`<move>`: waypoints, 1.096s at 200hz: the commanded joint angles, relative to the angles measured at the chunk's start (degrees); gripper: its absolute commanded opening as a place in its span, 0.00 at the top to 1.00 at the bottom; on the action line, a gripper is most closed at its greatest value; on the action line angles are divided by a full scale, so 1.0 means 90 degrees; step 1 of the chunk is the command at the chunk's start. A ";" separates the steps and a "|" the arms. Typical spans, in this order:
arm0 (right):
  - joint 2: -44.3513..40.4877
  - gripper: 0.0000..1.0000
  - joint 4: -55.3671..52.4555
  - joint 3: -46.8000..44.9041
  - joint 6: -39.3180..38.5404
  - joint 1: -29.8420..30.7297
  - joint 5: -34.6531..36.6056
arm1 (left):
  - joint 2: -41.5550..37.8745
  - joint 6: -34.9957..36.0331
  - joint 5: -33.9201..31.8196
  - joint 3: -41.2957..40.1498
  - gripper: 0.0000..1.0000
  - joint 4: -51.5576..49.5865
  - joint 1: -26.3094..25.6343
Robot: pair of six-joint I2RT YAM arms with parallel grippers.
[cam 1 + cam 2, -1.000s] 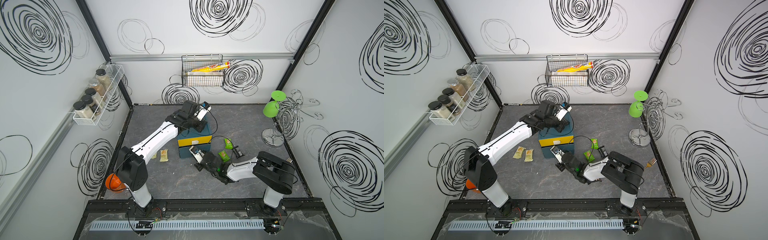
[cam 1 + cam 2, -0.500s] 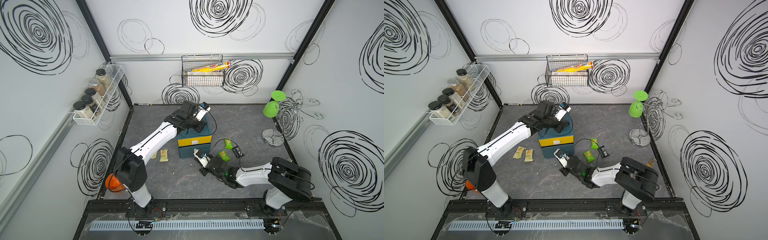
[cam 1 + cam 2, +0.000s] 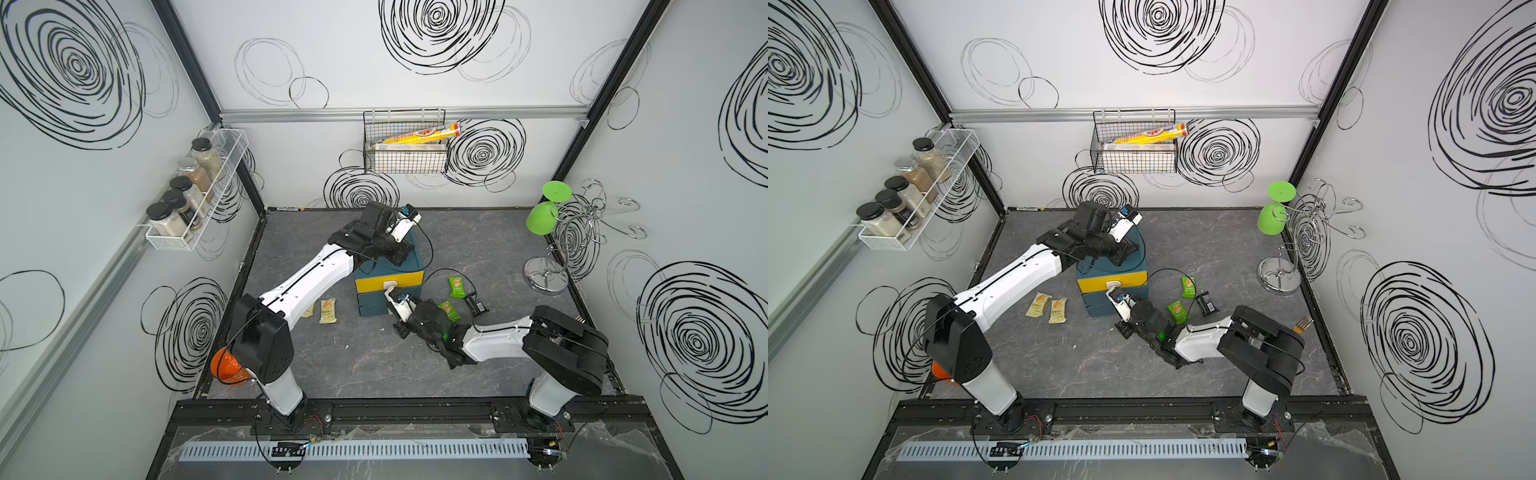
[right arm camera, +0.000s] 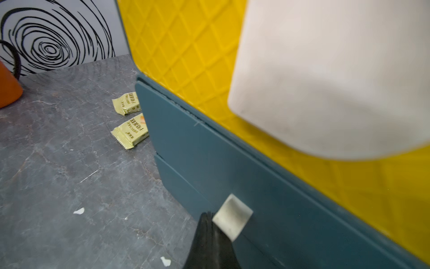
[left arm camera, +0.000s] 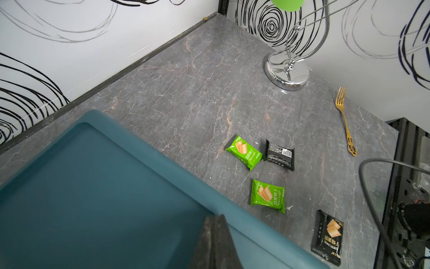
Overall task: Take the cookies out of the drawer
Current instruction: Close the drawer in the storage box, then reset both arms
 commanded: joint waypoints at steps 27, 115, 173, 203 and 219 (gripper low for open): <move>0.0004 1.00 0.0257 0.0170 -0.0063 -0.0181 -0.0174 | 0.0215 -0.0035 0.0059 -0.0283 1.00 -0.0866 0.0027; -0.1690 1.00 -0.0557 -0.0533 -0.0297 -0.0174 -0.0601 | -0.0229 -0.0596 0.0437 -0.0002 0.30 -0.0299 0.0277; -0.3863 1.00 -0.1405 -0.1421 -0.0075 -0.0193 -0.0231 | -0.0745 -0.0943 0.0653 0.0813 0.02 -0.0329 0.0529; -0.5284 1.00 -0.2522 -0.1271 0.0018 -0.0656 0.0348 | -0.1621 -0.1294 0.0621 0.0828 0.01 0.0272 0.0805; -0.5482 0.61 -0.2943 -0.1027 0.0127 -0.1357 0.0492 | -0.2391 -0.1657 0.0284 0.0153 0.01 0.1065 0.1054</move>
